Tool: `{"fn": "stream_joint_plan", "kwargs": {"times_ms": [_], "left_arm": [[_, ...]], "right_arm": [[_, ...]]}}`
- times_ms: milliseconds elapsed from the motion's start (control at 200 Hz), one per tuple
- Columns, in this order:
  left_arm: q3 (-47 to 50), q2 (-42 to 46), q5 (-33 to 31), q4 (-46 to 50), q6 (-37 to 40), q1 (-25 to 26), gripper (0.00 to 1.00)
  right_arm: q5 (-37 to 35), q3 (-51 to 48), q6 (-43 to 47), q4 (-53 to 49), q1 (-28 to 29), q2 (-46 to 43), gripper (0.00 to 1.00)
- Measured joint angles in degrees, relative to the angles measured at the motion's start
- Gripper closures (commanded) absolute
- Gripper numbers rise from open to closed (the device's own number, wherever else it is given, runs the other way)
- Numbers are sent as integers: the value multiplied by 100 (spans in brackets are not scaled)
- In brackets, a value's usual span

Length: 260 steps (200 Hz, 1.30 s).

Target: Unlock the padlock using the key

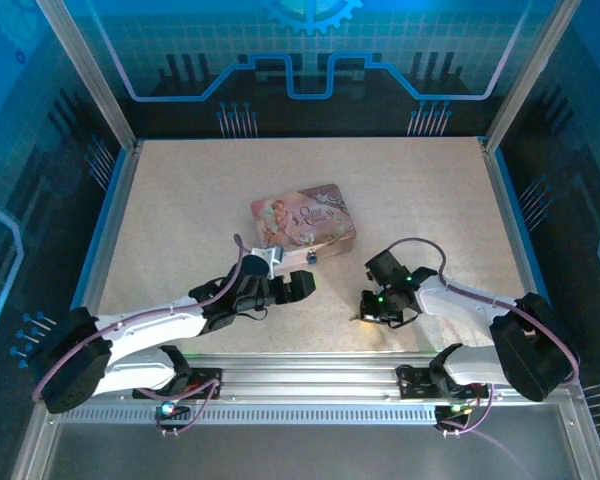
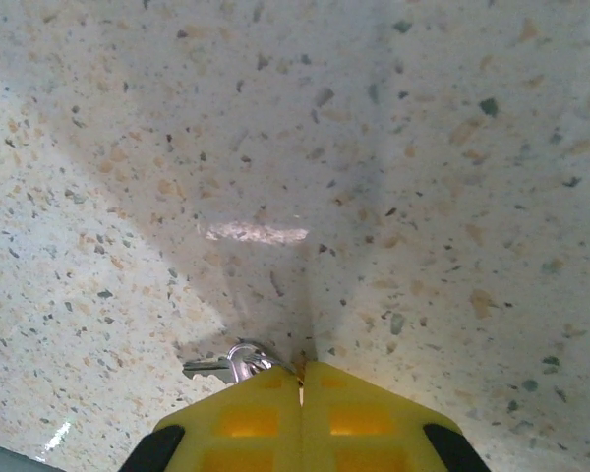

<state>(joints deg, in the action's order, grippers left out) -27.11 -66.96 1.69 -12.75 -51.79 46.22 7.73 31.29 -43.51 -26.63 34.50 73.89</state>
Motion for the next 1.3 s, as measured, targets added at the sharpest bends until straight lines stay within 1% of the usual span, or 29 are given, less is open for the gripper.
{"fn": "stream_joint_plan", "kwargs": {"times_ms": [150, 330, 610, 780, 895, 1080, 1231, 1301], "left_arm": [[90, 162, 0, 0, -238, -81, 6], [146, 286, 2, -44, -717, -118, 7], [361, 332, 0, -490, -2061, -181, 8], [361, 334, -2, -758, -2855, -181, 8], [361, 315, -4, -990, -3416, -181, 10], [376, 61, -17, -1707, -4330, -181, 13], [426, -197, -85, -2245, -4896, -151, 20], [470, -315, -149, -2496, -5169, -98, 21]], "right_arm": [[-125, 0, 223, 74, 79, -142, 99], [-297, 35, 472, 83, 236, -638, 100], [-431, 136, 763, 343, 409, -1434, 100], [-437, 229, 894, 691, 570, -1685, 100], [-433, 319, 957, 1043, 737, -1733, 100], [-435, 501, 1043, 1631, 1032, -1672, 100], [-435, 699, 1062, 2022, 1266, -1416, 100], [-437, 752, 1060, 2164, 1360, -1296, 100]]}}
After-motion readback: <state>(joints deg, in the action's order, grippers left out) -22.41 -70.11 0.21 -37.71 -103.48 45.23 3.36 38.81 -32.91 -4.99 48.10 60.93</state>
